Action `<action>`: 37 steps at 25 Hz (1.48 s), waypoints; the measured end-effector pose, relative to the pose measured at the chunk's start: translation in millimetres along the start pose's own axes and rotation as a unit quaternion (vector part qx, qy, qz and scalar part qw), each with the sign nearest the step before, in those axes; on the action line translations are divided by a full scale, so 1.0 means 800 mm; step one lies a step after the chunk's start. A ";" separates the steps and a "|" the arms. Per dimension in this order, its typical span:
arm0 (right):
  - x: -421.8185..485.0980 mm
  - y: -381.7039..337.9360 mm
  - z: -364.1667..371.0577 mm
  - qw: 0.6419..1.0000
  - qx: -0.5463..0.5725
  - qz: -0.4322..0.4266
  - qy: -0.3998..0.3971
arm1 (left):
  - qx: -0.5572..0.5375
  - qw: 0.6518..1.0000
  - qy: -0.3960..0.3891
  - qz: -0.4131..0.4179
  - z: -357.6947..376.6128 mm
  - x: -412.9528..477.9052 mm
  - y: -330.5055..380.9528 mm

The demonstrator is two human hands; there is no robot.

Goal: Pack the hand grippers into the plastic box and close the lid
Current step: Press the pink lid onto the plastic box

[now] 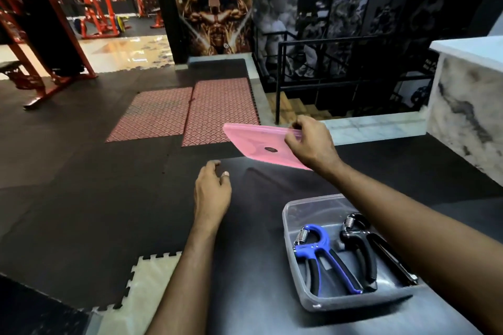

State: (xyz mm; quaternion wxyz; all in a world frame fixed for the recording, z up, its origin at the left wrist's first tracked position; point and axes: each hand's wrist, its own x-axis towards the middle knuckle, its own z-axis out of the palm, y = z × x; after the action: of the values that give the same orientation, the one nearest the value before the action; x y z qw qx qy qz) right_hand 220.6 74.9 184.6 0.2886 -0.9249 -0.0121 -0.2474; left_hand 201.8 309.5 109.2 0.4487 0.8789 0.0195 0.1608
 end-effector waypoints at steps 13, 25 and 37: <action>-0.057 0.094 -0.195 0.937 0.347 -0.037 -0.002 | 0.019 0.996 0.042 0.070 0.016 -0.075 0.146; -0.134 0.214 -0.191 0.963 0.194 0.147 -0.114 | 0.034 0.990 0.132 -0.034 0.080 -0.230 0.186; -0.165 0.207 -0.154 0.966 0.115 0.230 -0.034 | 0.148 0.986 0.017 -0.073 0.072 -0.199 0.154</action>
State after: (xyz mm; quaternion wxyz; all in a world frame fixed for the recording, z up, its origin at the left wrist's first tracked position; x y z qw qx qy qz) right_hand 76.7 -113.4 123.2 0.4419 -0.8711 0.1628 -0.1395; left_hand 54.9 162.4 133.1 0.3235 0.9291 0.1145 0.1377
